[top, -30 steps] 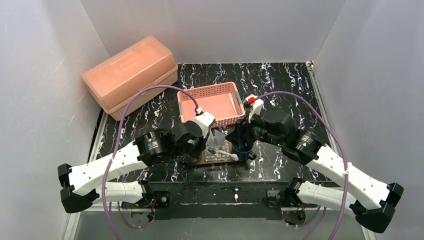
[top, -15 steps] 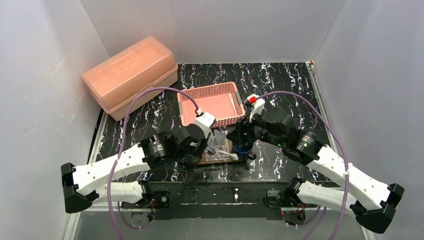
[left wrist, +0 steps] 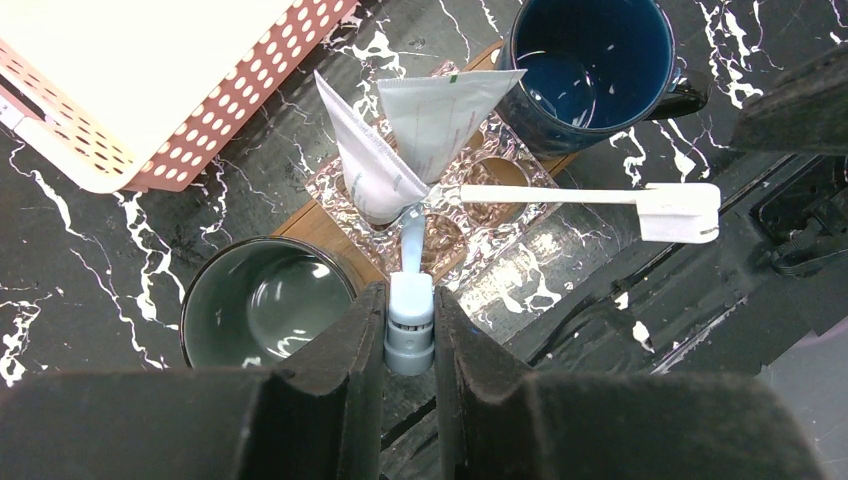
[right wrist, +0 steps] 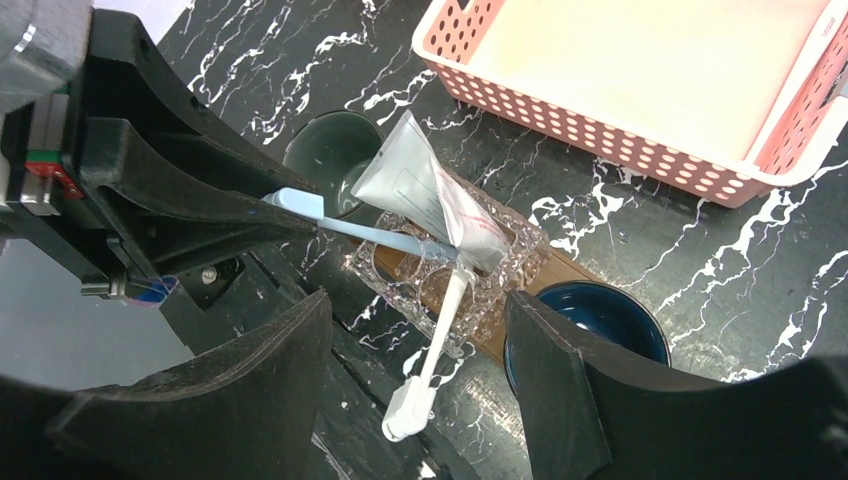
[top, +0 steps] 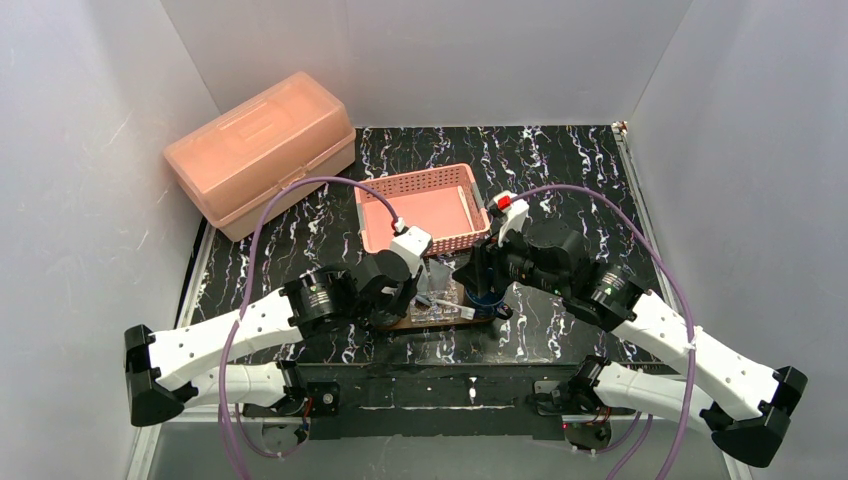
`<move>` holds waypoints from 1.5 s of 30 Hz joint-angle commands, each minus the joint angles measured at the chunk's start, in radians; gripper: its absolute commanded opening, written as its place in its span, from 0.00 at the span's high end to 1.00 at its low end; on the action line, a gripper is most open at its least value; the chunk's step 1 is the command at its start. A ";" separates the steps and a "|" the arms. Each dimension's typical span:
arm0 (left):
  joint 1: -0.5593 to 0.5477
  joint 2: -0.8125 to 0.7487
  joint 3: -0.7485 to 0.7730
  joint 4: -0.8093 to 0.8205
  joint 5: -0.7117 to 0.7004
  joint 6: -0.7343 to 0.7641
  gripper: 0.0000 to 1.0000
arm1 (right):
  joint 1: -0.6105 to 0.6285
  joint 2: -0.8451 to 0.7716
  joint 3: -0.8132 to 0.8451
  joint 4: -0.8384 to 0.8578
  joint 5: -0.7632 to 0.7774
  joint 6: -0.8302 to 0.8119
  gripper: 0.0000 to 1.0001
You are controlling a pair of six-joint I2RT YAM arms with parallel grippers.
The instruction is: Prepare toiletry sets of a toothbrush and toothpaste on the tray
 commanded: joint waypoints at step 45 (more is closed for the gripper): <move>-0.007 -0.009 0.188 -0.185 0.064 0.075 0.30 | -0.001 0.031 0.112 -0.058 0.092 -0.052 0.02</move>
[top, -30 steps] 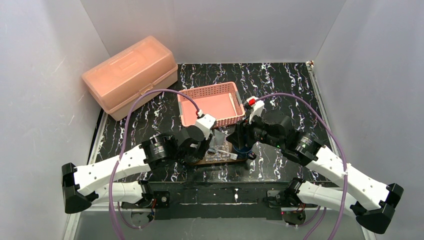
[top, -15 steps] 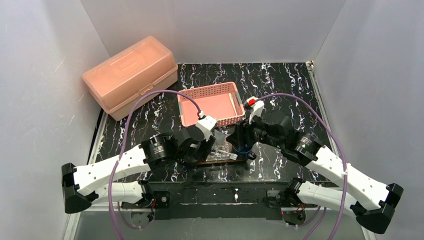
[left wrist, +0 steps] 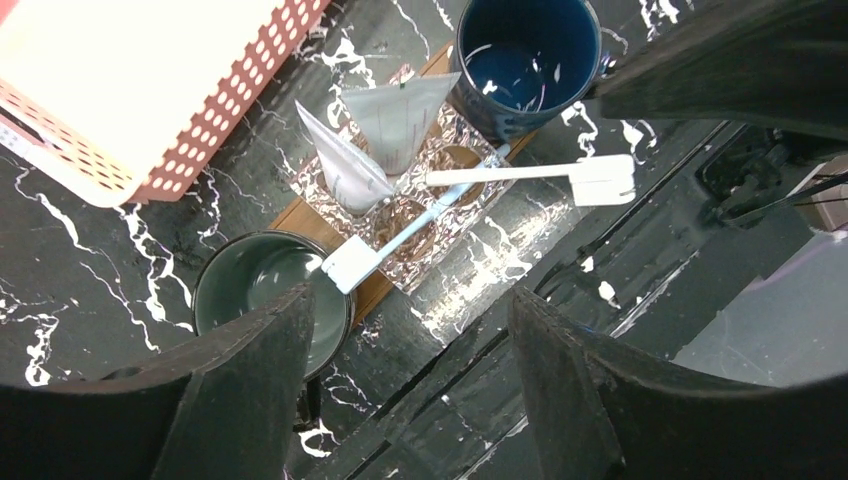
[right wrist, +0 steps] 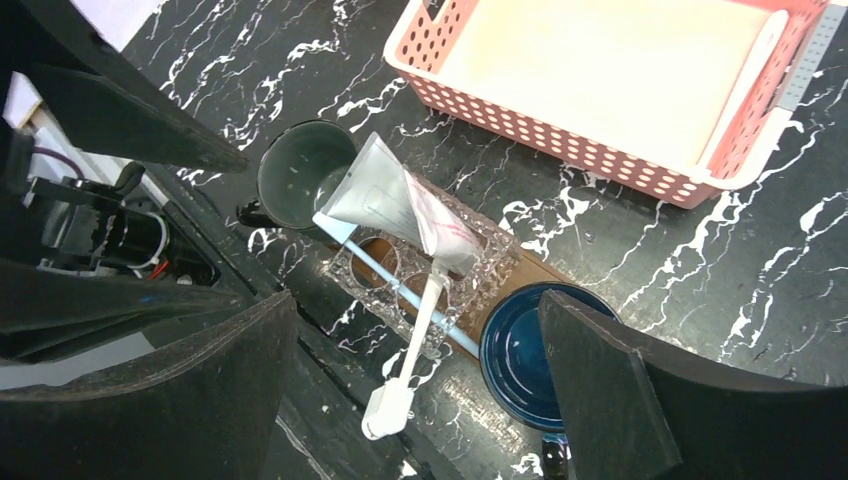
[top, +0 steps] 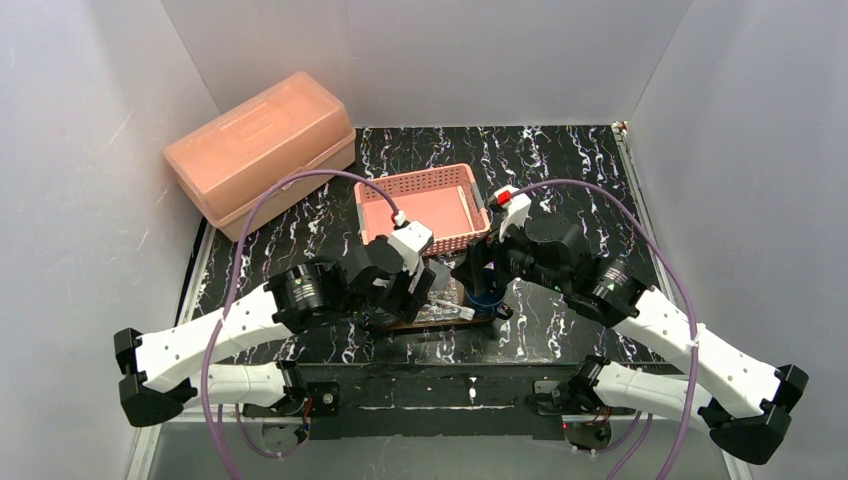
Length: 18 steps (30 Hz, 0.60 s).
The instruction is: Prepare toiletry sets of a toothbrush and toothpaste on the tray
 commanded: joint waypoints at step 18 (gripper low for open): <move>0.087 -0.020 0.220 -0.193 -0.099 0.098 0.02 | -0.011 0.154 0.241 -0.087 0.332 -0.105 0.02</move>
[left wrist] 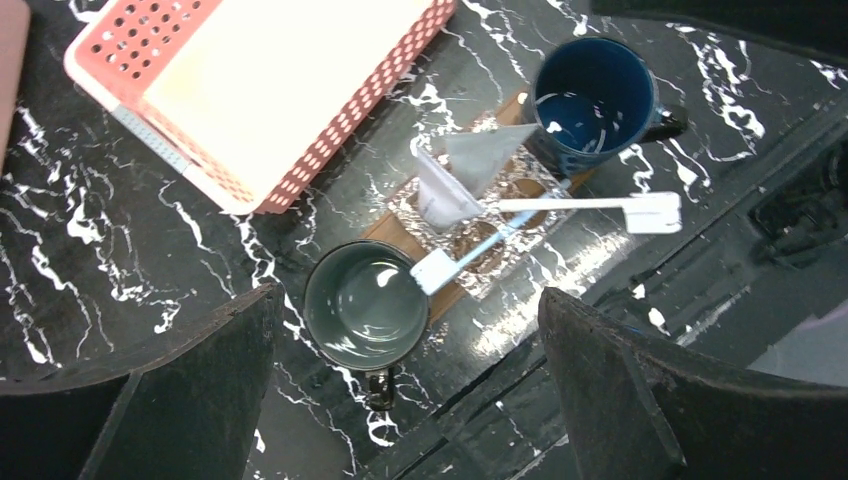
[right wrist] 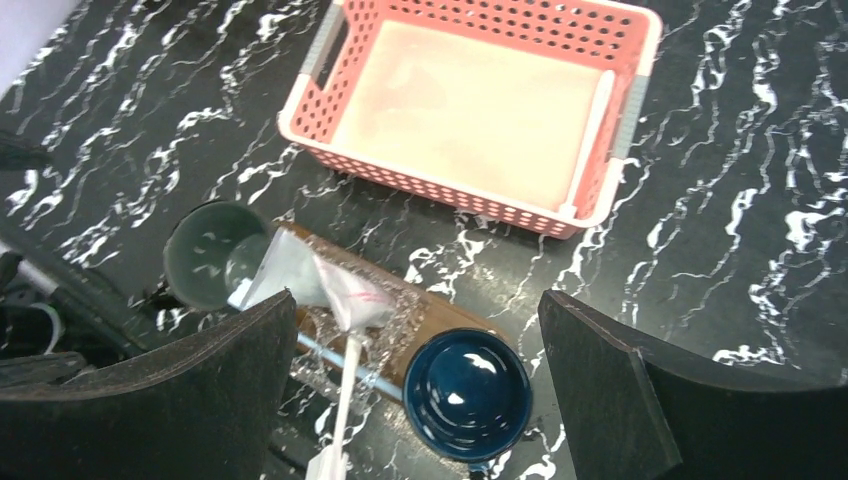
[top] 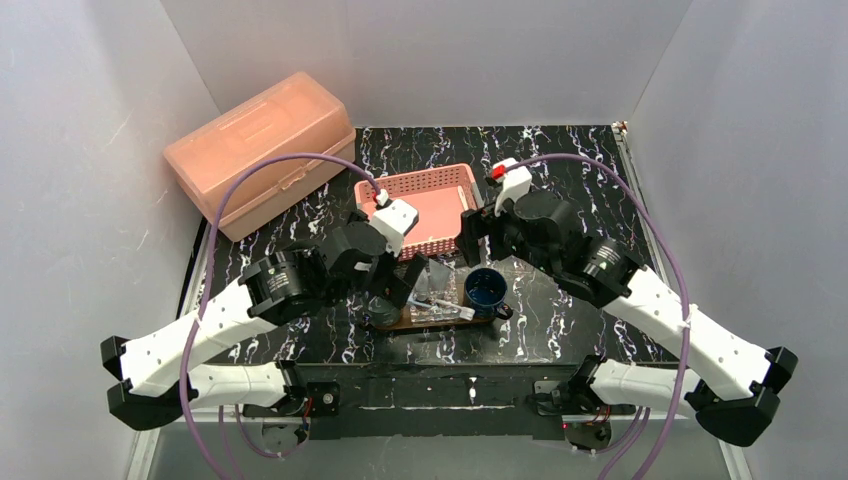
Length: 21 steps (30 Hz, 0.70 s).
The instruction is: Prepare toiletry sets of a toothbrush and toothpaste on the tray
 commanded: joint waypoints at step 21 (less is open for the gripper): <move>0.652 -0.072 -0.164 0.048 0.190 -0.105 0.02 | -0.598 0.122 -0.108 0.137 -0.017 0.045 0.02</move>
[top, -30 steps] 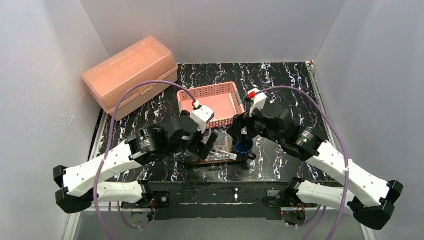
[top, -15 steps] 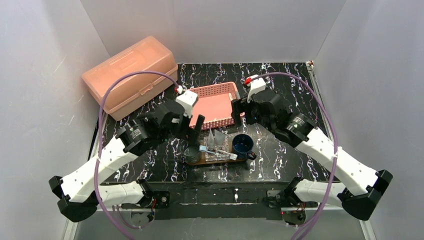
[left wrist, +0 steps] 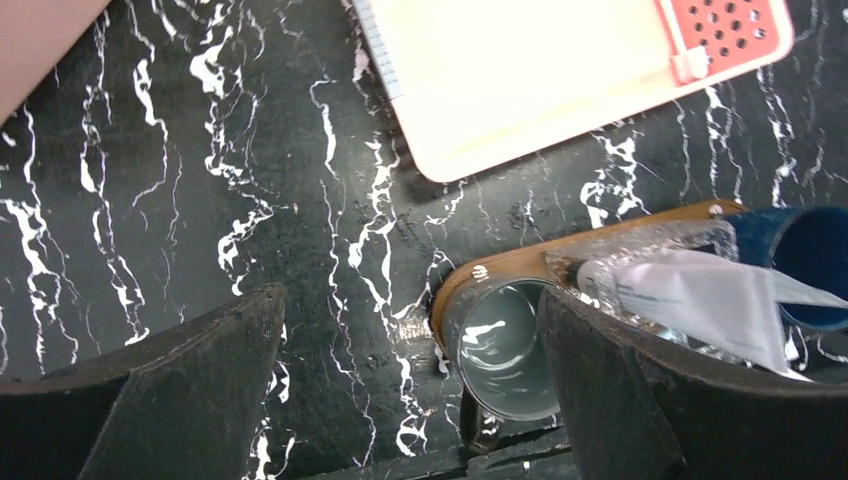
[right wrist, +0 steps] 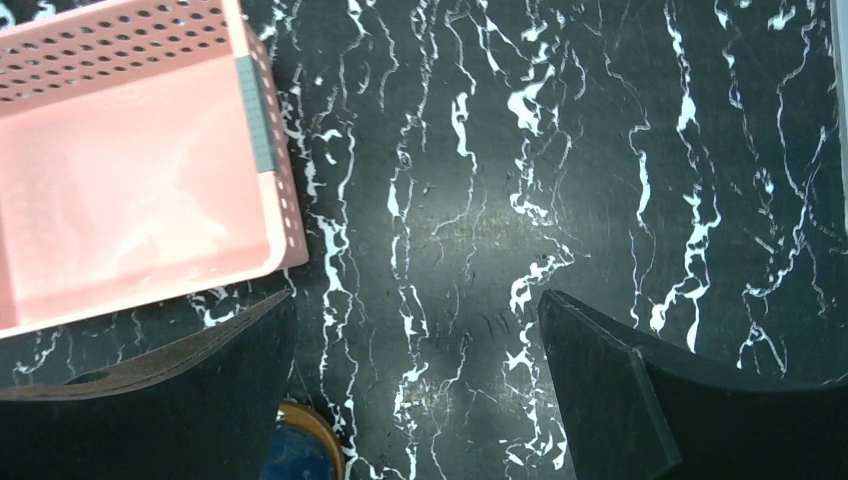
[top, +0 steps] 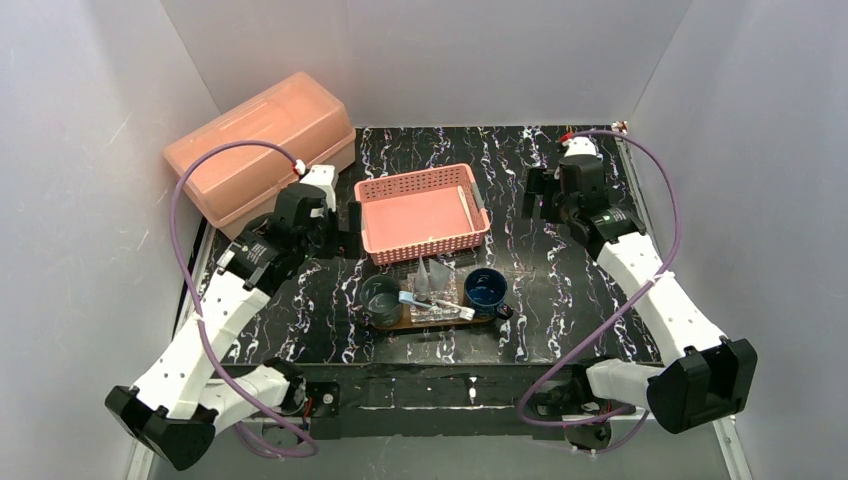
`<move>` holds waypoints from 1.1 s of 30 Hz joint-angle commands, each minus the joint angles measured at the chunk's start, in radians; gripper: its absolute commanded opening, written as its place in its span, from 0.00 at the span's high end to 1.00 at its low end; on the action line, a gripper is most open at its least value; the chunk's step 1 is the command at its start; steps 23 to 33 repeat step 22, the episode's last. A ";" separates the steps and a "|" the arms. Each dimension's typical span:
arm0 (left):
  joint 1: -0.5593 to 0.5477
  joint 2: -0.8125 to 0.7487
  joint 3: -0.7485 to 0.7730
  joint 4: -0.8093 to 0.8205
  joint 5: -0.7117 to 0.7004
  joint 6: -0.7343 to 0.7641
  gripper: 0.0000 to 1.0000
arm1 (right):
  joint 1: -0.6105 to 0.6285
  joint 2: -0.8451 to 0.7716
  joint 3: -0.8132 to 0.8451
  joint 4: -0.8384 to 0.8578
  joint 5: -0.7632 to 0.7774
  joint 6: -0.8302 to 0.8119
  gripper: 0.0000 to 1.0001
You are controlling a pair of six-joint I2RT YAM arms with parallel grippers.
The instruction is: Prepare toiletry sets of a toothbrush and toothpaste on the tray
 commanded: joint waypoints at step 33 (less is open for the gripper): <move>0.105 -0.156 -0.229 0.160 0.010 -0.024 0.02 | -0.035 -0.168 -0.077 0.062 0.055 0.049 0.02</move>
